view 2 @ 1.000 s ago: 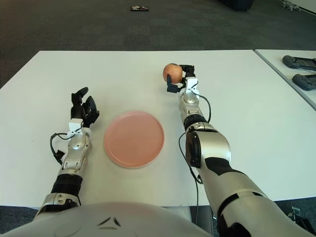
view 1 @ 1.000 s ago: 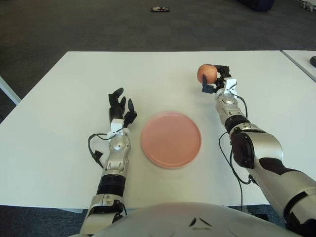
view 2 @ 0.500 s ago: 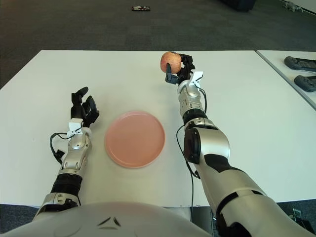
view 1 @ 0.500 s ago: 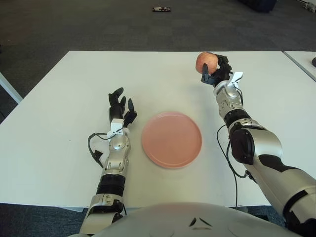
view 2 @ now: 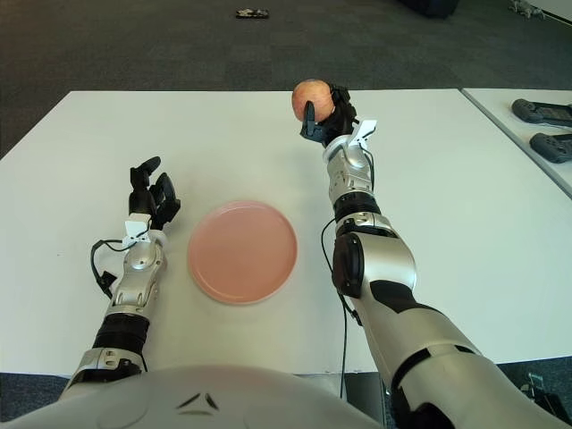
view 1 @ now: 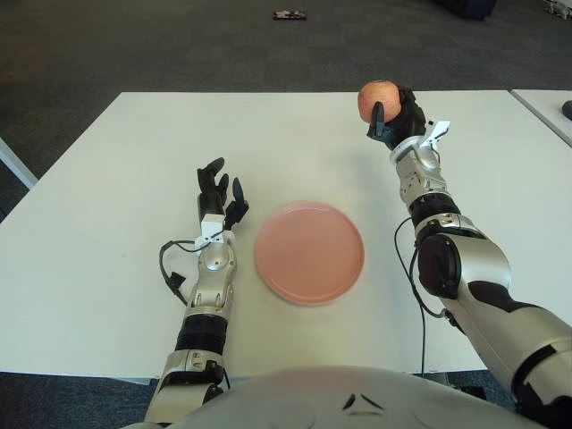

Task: Put the apple into the plate.

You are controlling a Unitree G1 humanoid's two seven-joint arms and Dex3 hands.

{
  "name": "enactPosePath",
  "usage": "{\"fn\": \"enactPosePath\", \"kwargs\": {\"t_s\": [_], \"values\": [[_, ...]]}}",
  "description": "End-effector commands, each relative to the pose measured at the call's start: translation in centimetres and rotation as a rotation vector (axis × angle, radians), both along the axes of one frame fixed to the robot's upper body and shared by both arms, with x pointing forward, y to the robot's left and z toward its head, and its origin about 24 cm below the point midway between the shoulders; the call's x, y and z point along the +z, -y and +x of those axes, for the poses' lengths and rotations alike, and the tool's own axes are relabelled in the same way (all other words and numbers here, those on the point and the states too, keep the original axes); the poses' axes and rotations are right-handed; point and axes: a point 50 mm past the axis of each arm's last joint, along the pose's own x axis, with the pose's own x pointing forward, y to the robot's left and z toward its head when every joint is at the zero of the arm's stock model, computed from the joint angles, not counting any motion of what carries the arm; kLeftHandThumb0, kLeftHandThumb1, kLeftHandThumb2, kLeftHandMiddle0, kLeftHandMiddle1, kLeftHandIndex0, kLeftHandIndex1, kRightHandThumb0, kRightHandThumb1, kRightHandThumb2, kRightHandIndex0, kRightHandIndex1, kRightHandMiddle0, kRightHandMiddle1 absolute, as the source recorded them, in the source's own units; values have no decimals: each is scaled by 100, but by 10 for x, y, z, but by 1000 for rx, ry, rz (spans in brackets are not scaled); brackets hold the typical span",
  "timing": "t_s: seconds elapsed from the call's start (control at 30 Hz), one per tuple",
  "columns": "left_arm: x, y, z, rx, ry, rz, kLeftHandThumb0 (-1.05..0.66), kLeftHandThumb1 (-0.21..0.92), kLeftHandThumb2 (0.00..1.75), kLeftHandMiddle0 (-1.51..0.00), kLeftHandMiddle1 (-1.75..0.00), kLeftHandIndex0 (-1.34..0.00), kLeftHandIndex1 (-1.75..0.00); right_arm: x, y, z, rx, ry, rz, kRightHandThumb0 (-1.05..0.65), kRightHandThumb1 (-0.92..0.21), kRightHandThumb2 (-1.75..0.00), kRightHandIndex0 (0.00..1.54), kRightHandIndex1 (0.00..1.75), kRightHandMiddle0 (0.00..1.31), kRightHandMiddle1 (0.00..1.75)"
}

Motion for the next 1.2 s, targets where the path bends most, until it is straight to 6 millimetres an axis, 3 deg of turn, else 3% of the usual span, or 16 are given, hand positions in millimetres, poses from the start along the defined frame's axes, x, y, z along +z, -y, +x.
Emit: {"fn": "enactPosePath", "kwargs": {"t_s": [0.0, 0.23, 0.43, 0.93, 1.07, 1.17], "values": [[4, 1, 3, -9, 19, 7, -69, 92, 72, -47, -7, 0, -103, -7, -6, -6, 48, 9, 34, -1, -12, -154, 130, 175, 108, 175], [4, 1, 2, -6, 15, -3, -68, 92, 71, -48, -7, -1, -103, -14, -13, -20, 118, 52, 59, 0, -9, -157, 132, 175, 111, 175], [5, 0, 2, -6, 18, 1, -69, 92, 71, -48, -7, -1, -103, -22, -19, -45, 193, 83, 73, 1, -8, -155, 130, 175, 110, 175], [4, -1, 1, -8, 15, 13, -70, 92, 72, -48, -8, -1, -104, -20, -19, -53, 202, 67, 76, 1, -9, -153, 128, 175, 109, 175], [4, -1, 1, -6, 13, 16, -70, 92, 72, -48, -8, 0, -104, -28, -23, -74, 288, 165, -81, 6, -7, -148, 129, 175, 110, 175], [4, -1, 0, -4, 13, 14, -69, 92, 73, -48, -8, 0, -104, -41, -28, -107, 400, 291, -345, -1, -21, -137, 129, 175, 108, 175]]}}
